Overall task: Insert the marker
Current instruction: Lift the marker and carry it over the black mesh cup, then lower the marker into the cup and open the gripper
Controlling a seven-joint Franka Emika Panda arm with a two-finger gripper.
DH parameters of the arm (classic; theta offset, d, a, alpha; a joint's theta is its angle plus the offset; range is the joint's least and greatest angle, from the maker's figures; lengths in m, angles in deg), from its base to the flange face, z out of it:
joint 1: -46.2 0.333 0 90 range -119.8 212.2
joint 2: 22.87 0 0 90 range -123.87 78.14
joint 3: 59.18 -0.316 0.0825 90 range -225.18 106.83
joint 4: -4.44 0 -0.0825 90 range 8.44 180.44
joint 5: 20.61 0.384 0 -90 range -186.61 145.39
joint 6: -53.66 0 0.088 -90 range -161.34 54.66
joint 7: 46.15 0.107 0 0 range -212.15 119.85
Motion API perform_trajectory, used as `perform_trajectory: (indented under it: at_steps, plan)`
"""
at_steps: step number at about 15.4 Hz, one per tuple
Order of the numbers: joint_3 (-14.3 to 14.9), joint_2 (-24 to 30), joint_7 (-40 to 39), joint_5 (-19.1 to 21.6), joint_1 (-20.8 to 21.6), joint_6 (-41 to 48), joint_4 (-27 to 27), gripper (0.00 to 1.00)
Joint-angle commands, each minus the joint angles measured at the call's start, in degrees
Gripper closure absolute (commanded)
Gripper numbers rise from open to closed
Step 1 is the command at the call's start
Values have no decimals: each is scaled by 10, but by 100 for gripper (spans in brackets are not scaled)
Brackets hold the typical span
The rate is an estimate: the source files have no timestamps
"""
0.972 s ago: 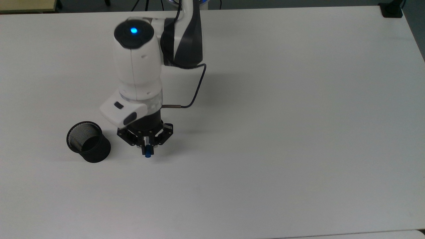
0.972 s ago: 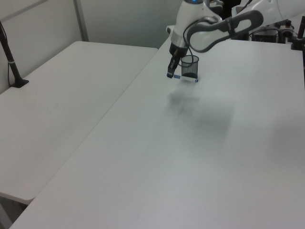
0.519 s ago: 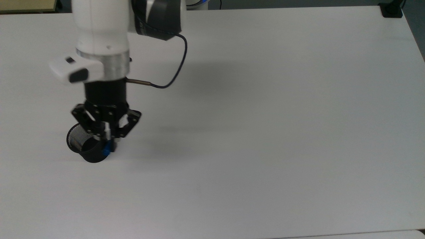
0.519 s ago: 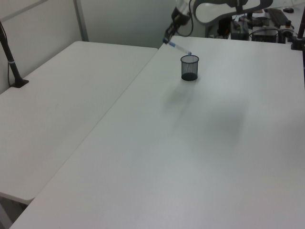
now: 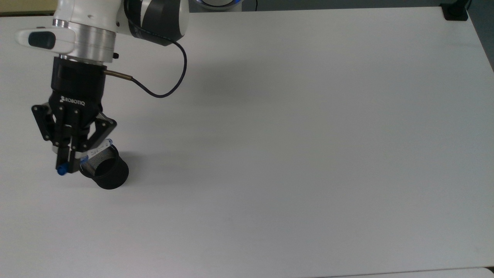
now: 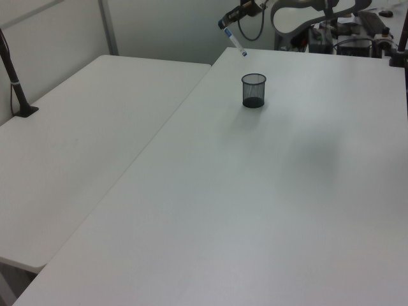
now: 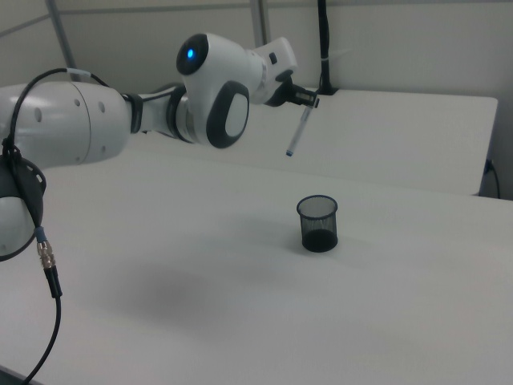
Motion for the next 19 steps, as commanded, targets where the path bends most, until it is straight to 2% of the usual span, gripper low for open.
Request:
perform_trajectory:
  at_steps: [1, 3, 4, 9, 17, 19]
  plan:
    - [5, 47, 18, -1, -16, -130, 117, 87]
    - [6, 46, 16, -1, -27, -239, 170, 87]
    - [6, 46, 16, -1, -33, -262, 186, 87]
    - [8, 37, 12, -1, -53, -271, 204, 87]
    - [8, -3, 12, -1, -51, -277, 203, 87]
    - [8, -10, 11, -1, -50, -296, 205, 83]
